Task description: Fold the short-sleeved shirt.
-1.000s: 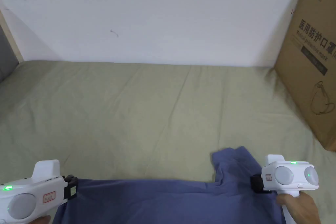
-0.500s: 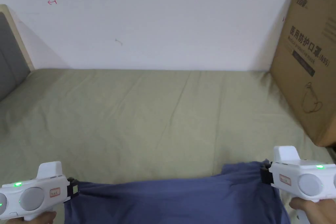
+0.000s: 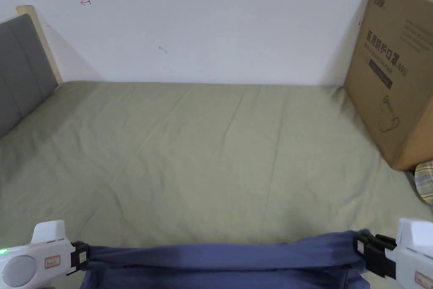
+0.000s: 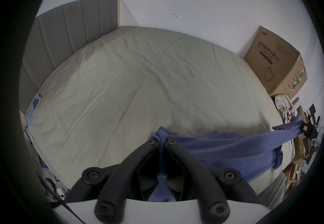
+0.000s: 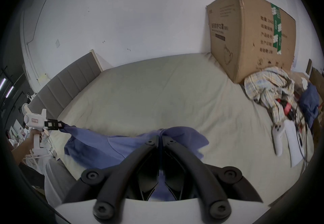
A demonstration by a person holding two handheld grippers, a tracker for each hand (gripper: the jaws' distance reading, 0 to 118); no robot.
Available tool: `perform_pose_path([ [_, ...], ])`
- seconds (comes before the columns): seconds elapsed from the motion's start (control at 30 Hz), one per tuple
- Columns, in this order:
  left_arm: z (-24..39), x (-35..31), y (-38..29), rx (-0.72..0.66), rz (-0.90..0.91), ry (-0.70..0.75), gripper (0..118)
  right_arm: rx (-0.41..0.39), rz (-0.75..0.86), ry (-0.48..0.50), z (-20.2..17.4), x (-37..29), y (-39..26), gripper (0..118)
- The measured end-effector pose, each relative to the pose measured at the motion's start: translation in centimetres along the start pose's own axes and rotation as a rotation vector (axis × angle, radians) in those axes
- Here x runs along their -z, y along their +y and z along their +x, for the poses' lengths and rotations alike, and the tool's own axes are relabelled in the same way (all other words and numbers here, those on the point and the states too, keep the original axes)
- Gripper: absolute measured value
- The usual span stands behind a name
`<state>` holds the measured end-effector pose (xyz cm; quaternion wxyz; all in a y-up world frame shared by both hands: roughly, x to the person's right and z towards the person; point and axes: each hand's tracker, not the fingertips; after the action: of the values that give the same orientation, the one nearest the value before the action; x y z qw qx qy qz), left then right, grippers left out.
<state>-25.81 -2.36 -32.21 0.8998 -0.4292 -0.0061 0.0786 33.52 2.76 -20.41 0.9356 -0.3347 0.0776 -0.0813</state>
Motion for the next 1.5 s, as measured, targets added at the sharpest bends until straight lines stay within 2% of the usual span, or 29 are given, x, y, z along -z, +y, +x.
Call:
perform_pose_path([
  [0.2,-1.7,0.3,-5.0,-0.026,-0.061,0.004,3,0.060,-0.100,-0.046,-0.5,-0.4,-6.4,1],
  [0.3,-2.2,0.9,-7.1,-0.052,-0.078,0.007,3,0.071,-0.146,-0.098,0.3,0.8,-9.1,1],
  [0.37,-1.7,-0.3,-8.0,-0.060,-0.092,0.013,3,0.107,-0.170,-0.131,0.6,1.6,-10.8,1],
  [0.5,-2.3,1.6,-9.4,-0.072,-0.108,0.033,3,0.134,-0.230,-0.191,1.2,3.6,-12.9,1],
  [0.63,-1.9,1.3,-9.4,-0.065,-0.115,0.045,4,0.173,-0.214,-0.213,1.2,3.6,-13.3,1],
  [0.67,-1.9,1.1,-9.2,-0.068,-0.112,0.043,7,0.178,-0.206,-0.212,1.0,3.3,-13.1,2],
  [0.7,-1.9,0.6,-9.0,-0.075,-0.108,0.027,19,0.181,-0.194,-0.209,0.8,2.8,-12.7,4],
  [0.73,-2.0,0.2,-8.9,-0.084,-0.098,0.026,35,0.175,-0.184,-0.209,0.5,2.3,-12.1,12],
  [0.77,-2.0,-0.3,-8.6,-0.087,-0.083,0.006,55,0.163,-0.169,-0.221,0.0,1.8,-11.4,29],
  [0.8,-1.8,-1.0,-8.2,-0.089,-0.062,-0.006,79,0.130,-0.143,-0.242,-0.5,1.1,-10.6,55],
  [0.83,-1.6,-1.9,-7.8,-0.092,-0.020,-0.014,90,0.101,-0.111,-0.250,-1.0,0.4,-9.6,74],
  [0.87,-1.0,-3.2,-7.2,-0.091,0.016,-0.014,93,0.082,-0.073,-0.244,-1.5,-0.3,-8.7,85],
  [0.9,-0.6,-4.4,-6.6,-0.089,0.074,-0.026,93,0.070,-0.023,-0.241,-2.1,-1.0,-7.4,90],
  [1.03,1.7,-8.5,-3.2,-0.080,0.260,-0.071,93,-0.016,0.179,-0.221,-5.1,-4.0,-2.1,90],
  [1.13,4.1,-11.7,-0.9,-0.021,0.400,-0.072,93,-0.065,0.309,-0.217,-7.5,-5.7,1.0,90],
  [1.4,9.1,-15.7,2.1,0.091,0.685,0.001,92,-0.182,0.535,-0.281,-13.0,-7.4,5.2,89],
  [1.5,10.7,-15.8,2.1,0.126,0.752,0.024,85,-0.194,0.564,-0.295,-14.3,-7.3,5.7,87],
])
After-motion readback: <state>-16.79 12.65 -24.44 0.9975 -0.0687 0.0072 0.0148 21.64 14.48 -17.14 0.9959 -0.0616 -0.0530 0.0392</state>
